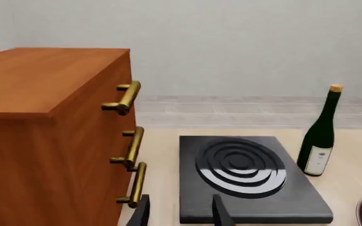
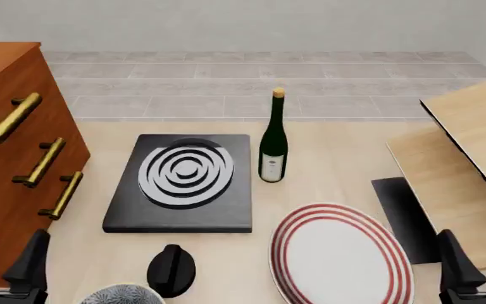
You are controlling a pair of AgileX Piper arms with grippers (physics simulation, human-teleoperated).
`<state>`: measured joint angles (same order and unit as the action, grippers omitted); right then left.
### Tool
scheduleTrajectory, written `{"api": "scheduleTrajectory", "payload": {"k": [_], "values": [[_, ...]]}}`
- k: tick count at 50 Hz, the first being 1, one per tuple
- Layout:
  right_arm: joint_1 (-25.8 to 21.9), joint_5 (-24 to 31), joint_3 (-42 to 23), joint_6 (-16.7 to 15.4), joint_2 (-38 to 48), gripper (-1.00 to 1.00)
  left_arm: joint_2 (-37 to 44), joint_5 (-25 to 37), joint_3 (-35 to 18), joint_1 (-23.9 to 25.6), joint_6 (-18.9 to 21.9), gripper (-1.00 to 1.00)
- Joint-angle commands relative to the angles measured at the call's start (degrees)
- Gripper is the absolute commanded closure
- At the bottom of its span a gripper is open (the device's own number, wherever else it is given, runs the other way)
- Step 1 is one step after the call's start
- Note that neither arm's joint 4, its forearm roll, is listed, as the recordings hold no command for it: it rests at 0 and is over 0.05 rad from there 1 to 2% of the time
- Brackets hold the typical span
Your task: Put the bowl on the top of the cabinet.
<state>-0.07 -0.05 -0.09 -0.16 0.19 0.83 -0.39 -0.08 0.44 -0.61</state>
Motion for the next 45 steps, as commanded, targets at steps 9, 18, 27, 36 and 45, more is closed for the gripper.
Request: {"api": "scheduleTrajectory", "payload": {"k": [9, 18, 27, 36, 45], "values": [[0.36, -0.38, -0.21, 0.43, 0.86, -1.00, -0.35, -0.29, -0.01, 0.44, 2.02, -1.00], [0.43, -0.81, -0.18, 0.49, 1.29, -1.00, -0.22, -0.45, -0.05, 0.65, 2.28, -1.00], [0.51, -0.54, -0.45, 0.49, 1.15, -1.00, -0.38, -0.28, -0.03, 0.94, 2.65, -1.00], [0.63, -0.76, -0.31, 0.70, 1.18, -1.00, -0.49, 2.26, -3.69, 1.84, 3.45, -1.00], [0.74, -0.98, -0.38, 0.97, 1.35, -1.00, -0.45, 6.42, -9.21, 3.98, 5.31, -1.00]]}}
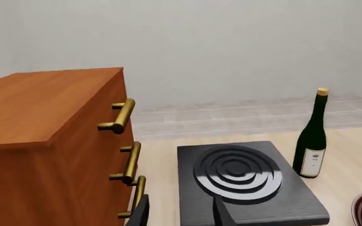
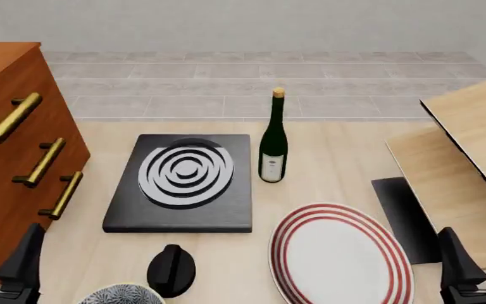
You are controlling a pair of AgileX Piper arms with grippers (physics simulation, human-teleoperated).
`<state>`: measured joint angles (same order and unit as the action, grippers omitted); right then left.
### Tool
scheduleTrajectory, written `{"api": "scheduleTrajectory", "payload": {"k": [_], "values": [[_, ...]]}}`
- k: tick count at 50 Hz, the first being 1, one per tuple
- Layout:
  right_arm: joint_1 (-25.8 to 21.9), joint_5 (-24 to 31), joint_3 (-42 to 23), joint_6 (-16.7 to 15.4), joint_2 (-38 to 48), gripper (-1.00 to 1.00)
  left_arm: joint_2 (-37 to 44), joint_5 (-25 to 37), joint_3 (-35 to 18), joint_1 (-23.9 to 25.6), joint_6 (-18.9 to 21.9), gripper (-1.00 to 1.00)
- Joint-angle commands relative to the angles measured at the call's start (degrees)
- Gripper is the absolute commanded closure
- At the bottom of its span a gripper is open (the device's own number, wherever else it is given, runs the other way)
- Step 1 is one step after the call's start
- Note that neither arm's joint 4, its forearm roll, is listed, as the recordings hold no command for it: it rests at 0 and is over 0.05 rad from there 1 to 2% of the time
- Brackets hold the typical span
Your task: Put the bowl on the top of the cabinet.
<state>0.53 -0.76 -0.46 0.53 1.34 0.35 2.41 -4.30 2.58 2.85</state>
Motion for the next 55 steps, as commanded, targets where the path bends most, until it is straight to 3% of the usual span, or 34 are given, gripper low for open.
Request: {"api": "scheduleTrajectory", "payload": {"k": [1, 10, 14, 18, 20, 23, 25, 35, 37, 40, 44, 47, 55], "values": [[0.22, -0.37, -0.07, 0.37, 0.43, -1.00, 0.41, 4.43, -5.97, 2.19, 1.43, -1.00], [0.18, -1.19, 0.40, 0.34, 0.98, -1.00, 4.74, 9.09, -14.19, 6.62, 2.39, -1.00], [0.23, -1.13, 0.42, 0.36, 0.89, -1.00, 9.54, 11.13, -17.65, 10.20, -1.38, -1.00], [-0.02, -1.25, 0.42, 0.26, 1.07, -1.00, 12.19, 13.73, -20.71, 12.07, -1.31, -1.00], [-0.05, -1.19, 0.43, 0.25, 1.03, -1.00, 11.80, 13.39, -19.00, 12.71, -1.40, -1.00], [0.04, -1.34, 0.43, 0.34, 1.19, -1.00, 13.73, 16.54, -22.97, 13.70, -0.33, -1.00], [0.02, -1.58, 0.42, 0.32, 1.49, -1.00, 12.23, 15.63, -20.11, 13.96, -0.40, -1.00], [0.21, -1.61, 0.41, 0.43, 1.66, -1.00, 16.44, 21.28, -23.40, 13.56, -2.15, -1.00], [0.22, -1.60, 0.42, 0.50, 1.68, -1.00, 17.29, 22.39, -23.83, 13.40, -0.81, -1.00], [0.15, -1.56, 0.42, 0.37, 1.68, -1.00, 19.82, 24.22, -24.66, 13.61, -2.73, -1.00], [0.13, -1.37, 0.42, 0.37, 1.50, -1.00, 22.01, 27.44, -27.32, 12.69, -0.65, -1.00], [0.17, -1.25, 0.43, 0.35, 1.36, -1.00, 22.42, 26.99, -24.15, 12.44, -1.07, -1.00], [0.16, -1.67, 0.42, 0.29, 1.92, -1.00, 22.30, 29.74, -23.41, 12.34, 0.72, -1.00]]}}
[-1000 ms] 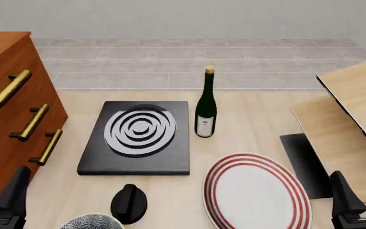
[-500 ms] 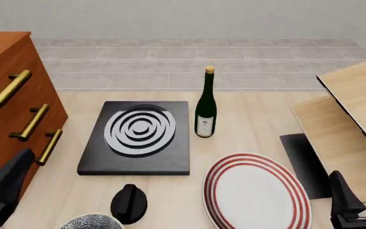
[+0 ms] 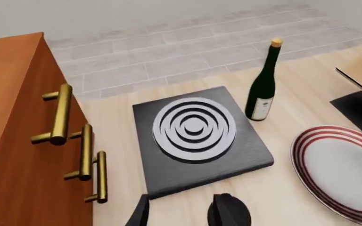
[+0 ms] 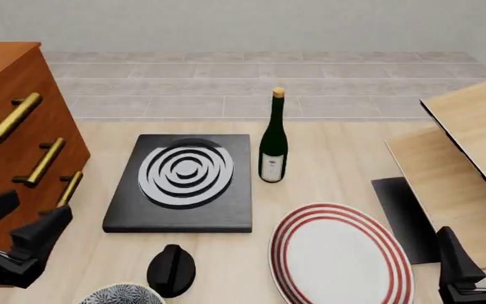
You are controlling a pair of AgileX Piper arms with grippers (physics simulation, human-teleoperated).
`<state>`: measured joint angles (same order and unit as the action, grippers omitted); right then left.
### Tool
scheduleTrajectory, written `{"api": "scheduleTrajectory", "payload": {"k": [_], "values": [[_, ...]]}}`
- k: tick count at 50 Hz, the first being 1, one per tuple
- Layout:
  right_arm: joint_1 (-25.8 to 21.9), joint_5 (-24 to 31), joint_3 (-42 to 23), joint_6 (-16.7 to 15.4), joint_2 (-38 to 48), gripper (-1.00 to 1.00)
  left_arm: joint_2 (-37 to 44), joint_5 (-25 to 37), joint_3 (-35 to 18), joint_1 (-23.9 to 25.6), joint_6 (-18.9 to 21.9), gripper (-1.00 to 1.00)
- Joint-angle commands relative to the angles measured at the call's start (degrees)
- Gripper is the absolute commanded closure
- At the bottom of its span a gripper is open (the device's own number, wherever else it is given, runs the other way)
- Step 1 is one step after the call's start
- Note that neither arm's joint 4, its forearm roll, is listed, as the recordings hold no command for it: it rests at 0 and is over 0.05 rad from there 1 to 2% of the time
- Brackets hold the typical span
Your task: Put the bowl on the top of the cabinet.
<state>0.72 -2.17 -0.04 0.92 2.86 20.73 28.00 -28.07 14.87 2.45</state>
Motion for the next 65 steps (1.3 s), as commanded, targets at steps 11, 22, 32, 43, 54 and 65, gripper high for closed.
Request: {"api": "scheduleTrajectory", "payload": {"k": [11, 22, 32, 43, 54, 65], "values": [[-0.05, 0.23, 0.01, -0.32, -0.20, -1.00, 0.79, 6.40, 3.79, 1.54, 0.10, -1.00], [-0.08, 0.36, -0.02, -0.42, -0.30, -1.00, 1.18, 5.12, 10.21, 2.35, -3.11, -1.00], [-0.01, 1.33, 0.02, -0.34, -1.40, -1.00, 0.06, 6.30, 12.57, 3.56, -5.21, -1.00], [-0.07, 0.67, 0.02, -0.27, -0.71, -1.00, -2.07, 9.08, 14.57, 3.79, -7.24, -1.00], [0.01, 1.34, 0.02, -0.31, -1.53, -1.00, -3.40, 10.34, 15.96, 4.15, -8.42, -1.00], [0.07, 1.15, 0.01, -0.08, -1.43, -1.00, -4.27, 9.95, 19.00, 3.95, -9.35, -1.00]]}}
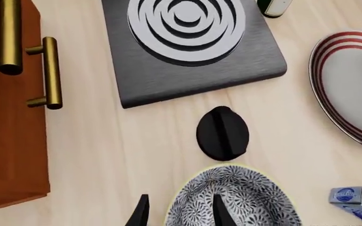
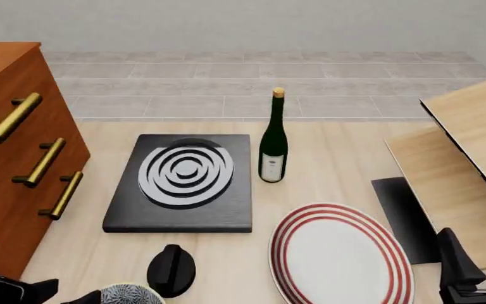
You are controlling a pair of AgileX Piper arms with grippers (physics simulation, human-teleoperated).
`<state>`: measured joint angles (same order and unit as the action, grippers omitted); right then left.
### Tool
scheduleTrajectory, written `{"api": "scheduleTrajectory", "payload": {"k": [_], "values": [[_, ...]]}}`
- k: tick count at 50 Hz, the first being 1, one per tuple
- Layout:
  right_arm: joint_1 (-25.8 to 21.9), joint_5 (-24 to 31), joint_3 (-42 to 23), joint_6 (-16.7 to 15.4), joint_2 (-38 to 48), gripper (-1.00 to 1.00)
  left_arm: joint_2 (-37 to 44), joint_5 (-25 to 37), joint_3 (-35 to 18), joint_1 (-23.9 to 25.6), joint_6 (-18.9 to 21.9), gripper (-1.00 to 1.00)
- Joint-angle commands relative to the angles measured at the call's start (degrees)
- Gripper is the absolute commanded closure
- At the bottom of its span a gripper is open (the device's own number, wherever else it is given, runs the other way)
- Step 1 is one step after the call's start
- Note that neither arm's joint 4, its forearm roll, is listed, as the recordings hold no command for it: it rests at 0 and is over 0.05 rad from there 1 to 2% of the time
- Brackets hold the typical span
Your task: Put the bowl on the top of the cabinet.
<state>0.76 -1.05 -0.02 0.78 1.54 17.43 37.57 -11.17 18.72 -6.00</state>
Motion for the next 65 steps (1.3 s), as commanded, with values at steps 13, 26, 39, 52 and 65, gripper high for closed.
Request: {"api": "scheduleTrajectory", "payload": {"k": [13, 26, 39, 52, 65], "values": [[0.09, 0.69, 0.01, 0.13, -0.96, -1.00, -1.31, -0.30, 4.45, -0.22, -1.98, -1.00], [0.13, 0.48, -0.12, 0.06, -0.82, -1.00, -0.88, -2.54, 7.66, 0.62, -3.76, -1.00], [0.31, 0.42, -0.06, 0.13, -0.81, -1.00, -0.85, -4.34, 9.91, 2.74, -7.00, -1.00], [0.31, 0.74, -0.02, -0.29, -1.11, -1.00, -2.45, -3.27, 11.12, 3.16, -8.59, -1.00], [0.35, 0.80, -0.02, -0.42, -1.21, -1.00, -2.76, -2.49, 11.17, 3.39, -9.95, -1.00]]}}
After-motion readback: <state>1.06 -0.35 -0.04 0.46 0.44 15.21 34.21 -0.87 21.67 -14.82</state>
